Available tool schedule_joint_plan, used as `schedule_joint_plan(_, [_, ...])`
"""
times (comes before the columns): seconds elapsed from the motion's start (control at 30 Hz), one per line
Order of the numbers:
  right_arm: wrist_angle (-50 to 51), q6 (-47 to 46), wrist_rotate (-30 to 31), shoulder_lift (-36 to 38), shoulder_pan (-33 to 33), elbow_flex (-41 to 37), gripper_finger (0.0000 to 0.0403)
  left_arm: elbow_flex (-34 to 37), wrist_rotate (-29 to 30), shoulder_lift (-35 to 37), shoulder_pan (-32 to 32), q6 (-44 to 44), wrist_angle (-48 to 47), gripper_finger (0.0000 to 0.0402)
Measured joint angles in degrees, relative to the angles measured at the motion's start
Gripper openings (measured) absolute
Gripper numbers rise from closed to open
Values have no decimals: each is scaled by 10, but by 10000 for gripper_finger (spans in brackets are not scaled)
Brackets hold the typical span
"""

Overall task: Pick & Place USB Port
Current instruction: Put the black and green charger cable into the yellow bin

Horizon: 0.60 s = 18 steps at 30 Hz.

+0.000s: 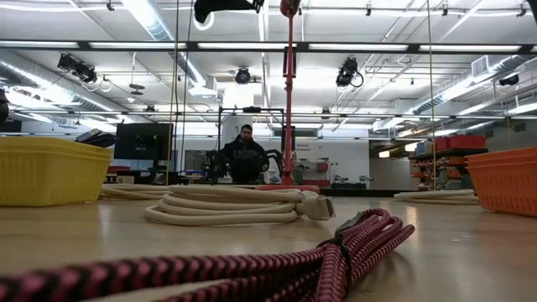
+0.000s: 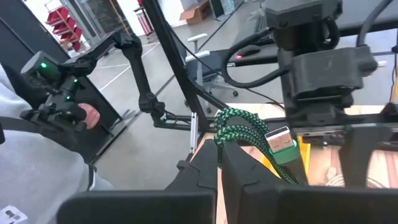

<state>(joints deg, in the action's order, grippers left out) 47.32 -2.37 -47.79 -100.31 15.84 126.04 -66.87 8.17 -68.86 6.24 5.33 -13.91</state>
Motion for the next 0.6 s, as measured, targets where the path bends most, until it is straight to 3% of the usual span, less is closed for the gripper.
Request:
schedule_joint_plan(0.23, [-1, -2, 0, 0, 0, 0, 0, 0, 17, -1, 0, -20, 0, 167])
schedule_joint_plan(0.6, [-3, -2, 0, -1, 0, 0, 0, 0, -59, -1, 0, -43, 96, 167])
